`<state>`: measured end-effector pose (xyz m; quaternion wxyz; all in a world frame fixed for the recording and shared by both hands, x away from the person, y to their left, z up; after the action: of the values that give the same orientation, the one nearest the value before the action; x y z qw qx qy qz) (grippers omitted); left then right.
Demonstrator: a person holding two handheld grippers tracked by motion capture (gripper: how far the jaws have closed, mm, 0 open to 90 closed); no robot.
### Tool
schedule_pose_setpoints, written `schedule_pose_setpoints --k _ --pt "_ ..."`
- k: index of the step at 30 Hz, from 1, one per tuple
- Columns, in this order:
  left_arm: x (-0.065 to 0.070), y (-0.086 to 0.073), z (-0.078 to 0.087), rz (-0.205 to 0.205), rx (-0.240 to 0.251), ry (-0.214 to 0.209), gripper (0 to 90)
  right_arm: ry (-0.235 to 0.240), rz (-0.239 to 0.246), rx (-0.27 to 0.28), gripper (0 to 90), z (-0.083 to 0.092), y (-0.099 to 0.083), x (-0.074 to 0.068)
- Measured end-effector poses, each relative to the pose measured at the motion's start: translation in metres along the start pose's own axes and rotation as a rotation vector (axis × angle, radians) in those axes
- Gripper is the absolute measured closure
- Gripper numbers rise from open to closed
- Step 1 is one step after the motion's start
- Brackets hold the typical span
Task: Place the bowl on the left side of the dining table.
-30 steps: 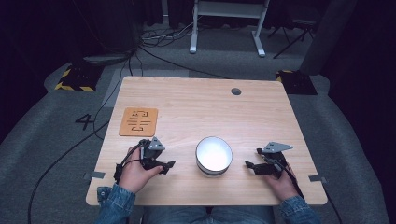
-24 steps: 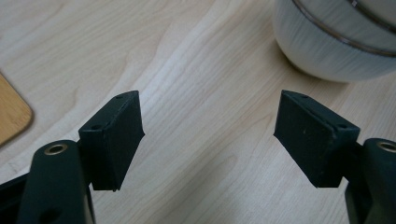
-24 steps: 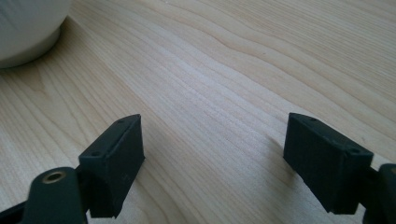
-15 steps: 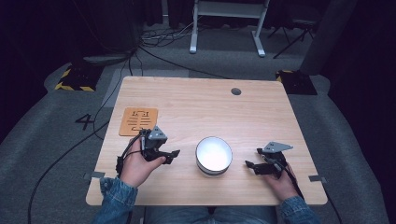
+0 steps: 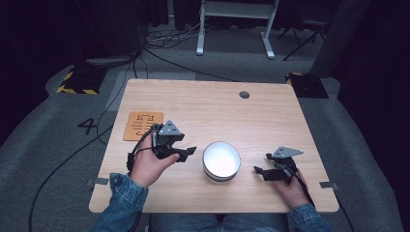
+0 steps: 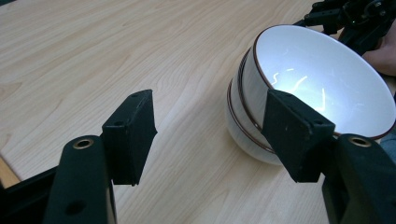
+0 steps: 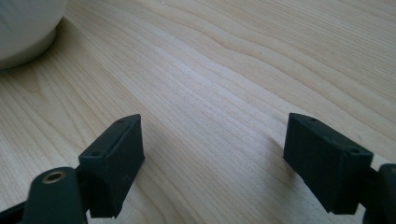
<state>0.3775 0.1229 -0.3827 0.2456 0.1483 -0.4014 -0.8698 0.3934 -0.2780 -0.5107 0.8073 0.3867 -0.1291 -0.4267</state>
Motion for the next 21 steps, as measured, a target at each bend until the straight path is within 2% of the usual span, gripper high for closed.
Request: schedule_pose_setpoints --k 1,4,5,7,8,12,13,16,17,20,21 --pt "0.001 0.002 -0.001 0.007 -0.002 -0.022 35.3 -0.001 -0.001 0.001 20.1 0.0 0.0 0.0" --pt "0.003 0.008 -0.004 0.011 -0.007 -0.035 35.4 -0.001 0.0 0.001 20.1 0.0 0.0 0.0" --pt "0.004 0.013 -0.006 -0.006 -0.002 -0.04 35.4 -0.002 0.0 0.001 20.1 0.0 0.0 0.0" --pt "0.007 0.018 -0.009 -0.006 -0.009 -0.057 35.4 -0.001 -0.001 0.001 20.1 0.0 0.0 0.0" --pt "0.007 0.02 -0.01 -0.017 -0.007 -0.046 35.4 -0.002 -0.001 0.001 20.0 0.0 0.0 0.0" --pt "0.009 0.025 -0.014 -0.03 -0.012 -0.054 35.1 -0.002 0.0 0.001 20.1 0.0 0.0 0.0" --pt "0.01 0.028 -0.016 -0.052 -0.023 -0.039 35.0 -0.002 0.0 0.001 20.0 0.0 0.0 0.0" --pt "0.012 0.031 -0.022 -0.056 -0.034 -0.049 35.0 -0.002 0.0 0.001 20.0 0.0 0.0 0.0" --pt "0.013 0.032 -0.025 -0.055 -0.043 -0.068 35.0 -0.002 0.0 0.001 20.0 0.0 0.0 0.0" --pt "0.014 0.033 -0.032 -0.07 -0.065 -0.067 35.0 -0.002 0.0 0.001 20.0 0.0 0.0 0.0" --pt "0.014 0.033 -0.034 -0.066 -0.065 -0.081 35.1 -0.002 0.0 0.001 20.0 0.0 0.0 0.0"
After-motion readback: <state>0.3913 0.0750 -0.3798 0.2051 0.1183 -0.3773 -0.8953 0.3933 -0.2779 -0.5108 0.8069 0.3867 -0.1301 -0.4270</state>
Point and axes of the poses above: each handheld gripper's, and its own axes: z roughly backward along the jaws, y roughly out of its top, x roughly to its right, the point moved 1 cm from there along -z, roughly forward along the jaws, and after that the axes turned 11 degrees about -z, right-handed, at the moved point
